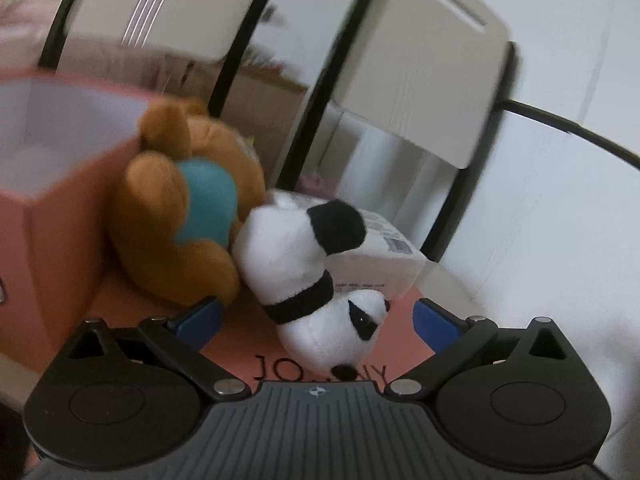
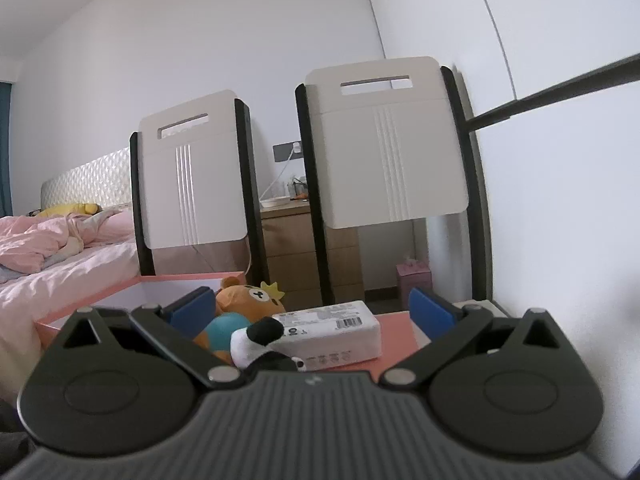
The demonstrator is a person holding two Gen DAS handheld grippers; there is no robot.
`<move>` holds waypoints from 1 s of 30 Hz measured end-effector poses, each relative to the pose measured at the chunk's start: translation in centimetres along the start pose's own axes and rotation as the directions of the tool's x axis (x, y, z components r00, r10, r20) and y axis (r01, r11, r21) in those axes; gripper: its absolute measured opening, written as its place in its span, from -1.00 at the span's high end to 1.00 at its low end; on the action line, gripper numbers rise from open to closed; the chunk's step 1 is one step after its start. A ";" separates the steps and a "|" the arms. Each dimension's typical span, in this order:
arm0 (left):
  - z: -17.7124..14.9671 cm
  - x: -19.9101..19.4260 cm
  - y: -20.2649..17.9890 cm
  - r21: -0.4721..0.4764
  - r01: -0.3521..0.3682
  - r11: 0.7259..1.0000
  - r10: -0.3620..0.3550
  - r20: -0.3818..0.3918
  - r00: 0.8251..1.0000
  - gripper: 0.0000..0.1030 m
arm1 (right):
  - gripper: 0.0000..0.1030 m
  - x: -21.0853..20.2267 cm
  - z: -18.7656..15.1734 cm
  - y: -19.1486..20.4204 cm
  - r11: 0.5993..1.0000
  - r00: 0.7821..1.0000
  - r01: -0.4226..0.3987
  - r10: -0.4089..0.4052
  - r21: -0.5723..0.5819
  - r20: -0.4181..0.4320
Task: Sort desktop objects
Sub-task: 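Reach the left gripper down to the panda plush and close on it, then lift the panda plush with the left gripper over the open box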
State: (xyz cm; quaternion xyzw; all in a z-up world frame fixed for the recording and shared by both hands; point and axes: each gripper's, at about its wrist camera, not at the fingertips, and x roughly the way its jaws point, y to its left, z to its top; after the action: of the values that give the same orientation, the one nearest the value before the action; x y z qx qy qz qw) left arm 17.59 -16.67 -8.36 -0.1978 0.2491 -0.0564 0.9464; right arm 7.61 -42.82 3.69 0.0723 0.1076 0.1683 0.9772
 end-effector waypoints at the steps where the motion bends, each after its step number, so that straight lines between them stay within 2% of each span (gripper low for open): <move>1: 0.0 0.4 -0.1 -0.011 -0.001 1.000 0.001 -0.013 1.000 -0.91 | -1.00 -0.1 0.0 -0.1 1.000 1.000 -0.001 0.001 0.004 -0.002; 6: 0.2 1.8 -0.6 -0.034 -0.066 0.997 0.065 -0.026 0.998 -0.88 | -1.00 -0.3 -0.2 -0.9 1.000 1.000 -0.005 0.006 0.026 -0.014; 9: 0.3 2.1 -0.8 -0.027 -0.065 0.998 0.064 -0.031 0.997 -0.76 | -1.00 -0.4 -0.2 -1.1 0.999 1.000 -0.012 0.013 0.037 -0.016; 13: 0.8 2.0 -1.3 -0.010 -0.046 0.999 0.045 -0.051 0.998 -0.44 | -1.00 -0.3 -0.1 -1.0 0.999 1.000 -0.018 0.018 0.033 -0.012; 16: 1.0 1.6 -1.6 0.009 -0.039 0.999 0.040 -0.048 0.998 -0.37 | -1.00 0.0 -0.1 -0.8 0.999 1.000 -0.012 0.012 0.033 -0.014; 23: 1.4 -0.3 -1.5 0.080 0.024 0.996 -0.021 -0.039 0.999 -0.35 | -1.00 0.2 0.2 0.0 1.000 1.000 0.009 -0.010 0.028 0.020; 30: 3.4 -3.7 -1.8 0.217 0.045 0.975 -0.056 0.044 0.997 -0.35 | -1.00 0.7 0.9 1.8 0.999 0.996 0.033 -0.032 -0.006 0.089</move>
State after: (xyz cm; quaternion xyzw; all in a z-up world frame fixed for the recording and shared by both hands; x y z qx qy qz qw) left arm 16.03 -16.34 -3.22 -0.1015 0.2126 -0.1023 0.9665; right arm 7.91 -41.02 4.73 0.0743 0.0646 0.1494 0.9839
